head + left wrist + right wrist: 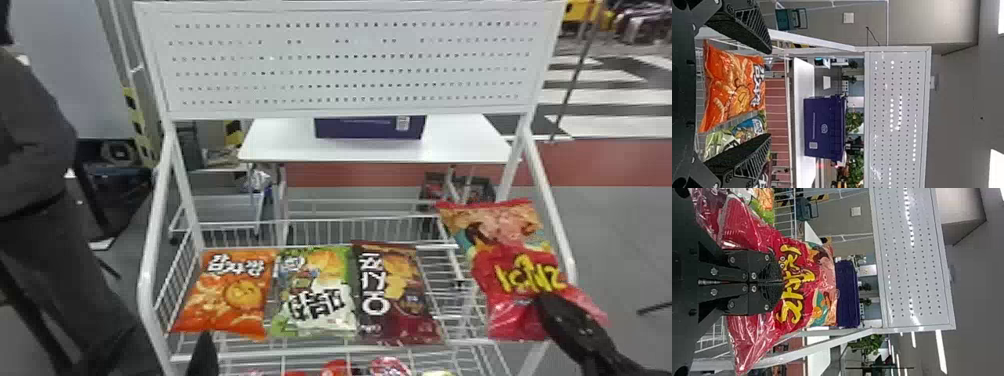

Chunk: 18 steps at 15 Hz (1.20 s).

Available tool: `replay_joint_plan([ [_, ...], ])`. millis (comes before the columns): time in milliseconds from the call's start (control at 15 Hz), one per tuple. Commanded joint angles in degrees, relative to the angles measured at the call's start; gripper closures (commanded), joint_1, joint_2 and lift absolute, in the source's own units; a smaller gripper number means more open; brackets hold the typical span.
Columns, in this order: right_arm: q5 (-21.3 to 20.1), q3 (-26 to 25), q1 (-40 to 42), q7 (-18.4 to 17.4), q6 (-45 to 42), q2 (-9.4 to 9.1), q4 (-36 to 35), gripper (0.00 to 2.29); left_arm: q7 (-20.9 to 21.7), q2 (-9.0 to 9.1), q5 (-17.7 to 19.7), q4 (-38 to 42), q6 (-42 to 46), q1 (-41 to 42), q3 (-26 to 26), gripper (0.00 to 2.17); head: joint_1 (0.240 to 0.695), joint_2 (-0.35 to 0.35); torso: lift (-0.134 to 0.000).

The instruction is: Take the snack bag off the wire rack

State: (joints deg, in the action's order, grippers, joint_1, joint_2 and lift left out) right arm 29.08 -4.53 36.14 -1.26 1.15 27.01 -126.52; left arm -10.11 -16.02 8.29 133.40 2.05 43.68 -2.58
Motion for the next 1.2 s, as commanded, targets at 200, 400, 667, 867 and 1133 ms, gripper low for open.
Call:
replay_joint_plan([
  [200,-0.16,-1.53,4.99,-0.49,-4.36,0.94,-0.75,2.07,0.0,-0.24,0.67,0.11,0.62,0.35,0.56,0.14,0.499,0.0,0.0],
  [400,-0.16,-1.53,5.43,-0.58,-5.06,0.94,-1.1,2.07,0.0,-0.24,0.58,0.2,0.62,0.53,0.56,0.14,0.499,0.0,0.0],
  [667,-0.16,-2.23,5.69,-0.76,-5.23,1.02,-1.54,2.07,0.0,-0.24,0.58,0.2,1.33,0.7,0.74,0.14,0.499,0.0,0.0],
  [867,-0.07,-2.5,6.22,-0.76,-5.94,0.94,-1.63,2.07,-0.09,-0.24,0.58,0.28,1.33,0.7,0.74,0.14,0.499,0.0,0.0],
  [1133,-0.16,-2.5,6.4,-0.76,-6.46,0.94,-1.63,2.07,-0.79,-0.24,0.76,0.28,2.56,1.05,0.83,0.14,0.499,0.0,0.0],
])
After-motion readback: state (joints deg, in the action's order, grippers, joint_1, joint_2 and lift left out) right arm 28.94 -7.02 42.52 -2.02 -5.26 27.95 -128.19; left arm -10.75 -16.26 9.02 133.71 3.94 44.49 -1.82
